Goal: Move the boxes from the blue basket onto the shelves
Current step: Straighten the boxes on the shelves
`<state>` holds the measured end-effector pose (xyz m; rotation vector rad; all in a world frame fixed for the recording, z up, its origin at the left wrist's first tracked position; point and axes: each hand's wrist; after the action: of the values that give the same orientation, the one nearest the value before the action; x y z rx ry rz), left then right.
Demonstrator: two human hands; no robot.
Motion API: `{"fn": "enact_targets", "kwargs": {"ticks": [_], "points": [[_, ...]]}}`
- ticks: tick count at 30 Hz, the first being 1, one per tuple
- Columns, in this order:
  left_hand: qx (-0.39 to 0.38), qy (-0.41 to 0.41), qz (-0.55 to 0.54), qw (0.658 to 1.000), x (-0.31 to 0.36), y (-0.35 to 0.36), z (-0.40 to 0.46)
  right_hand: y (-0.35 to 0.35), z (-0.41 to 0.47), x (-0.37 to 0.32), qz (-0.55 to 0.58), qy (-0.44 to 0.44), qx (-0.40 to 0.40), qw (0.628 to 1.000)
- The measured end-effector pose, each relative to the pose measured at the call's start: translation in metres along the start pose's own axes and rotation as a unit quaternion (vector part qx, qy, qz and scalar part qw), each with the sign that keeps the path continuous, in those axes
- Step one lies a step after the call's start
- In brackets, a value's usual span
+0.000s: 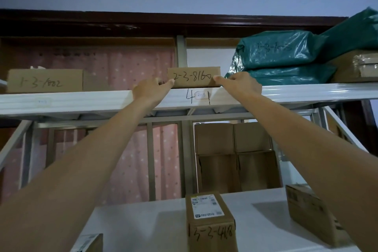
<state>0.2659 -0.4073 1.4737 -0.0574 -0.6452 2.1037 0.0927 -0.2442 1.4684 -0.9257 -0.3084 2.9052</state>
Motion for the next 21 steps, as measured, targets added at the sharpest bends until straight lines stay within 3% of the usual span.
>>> {"fn": "enact_targets", "kwargs": {"ticks": [9,12,14,16,18,19,21], "points": [[0.017,-0.012,-0.016,1.000,0.005,0.000,-0.002,0.004,-0.002,-0.005,-0.035,0.011,0.015,0.999],[0.017,0.004,-0.040,0.999,0.003,-0.002,-0.006,0.000,-0.008,-0.002,0.011,-0.001,0.014,1.000],[0.060,0.020,-0.133,0.989,-0.001,-0.003,-0.016,0.000,-0.020,0.003,0.086,-0.033,0.058,0.994],[0.165,0.021,-0.225,0.960,-0.009,-0.003,-0.040,0.005,-0.043,0.009,0.134,-0.090,0.138,0.977],[0.274,0.014,-0.189,0.943,-0.028,0.005,-0.074,0.019,-0.074,0.016,0.164,-0.140,0.176,0.960],[0.287,0.013,-0.165,0.943,-0.039,0.010,-0.092,0.030,-0.091,0.019,0.173,-0.151,0.163,0.959],[0.225,0.013,-0.142,0.964,-0.065,0.023,-0.125,0.057,-0.123,0.020,0.179,-0.151,0.088,0.968]]}}
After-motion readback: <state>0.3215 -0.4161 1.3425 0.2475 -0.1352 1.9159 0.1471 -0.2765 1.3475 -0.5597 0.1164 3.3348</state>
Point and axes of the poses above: each hand's wrist, its own z-axis towards the middle knuckle, its own y-axis out of the palm, x = y × z, and after that the axes turned 8 degrees about z, right-handed
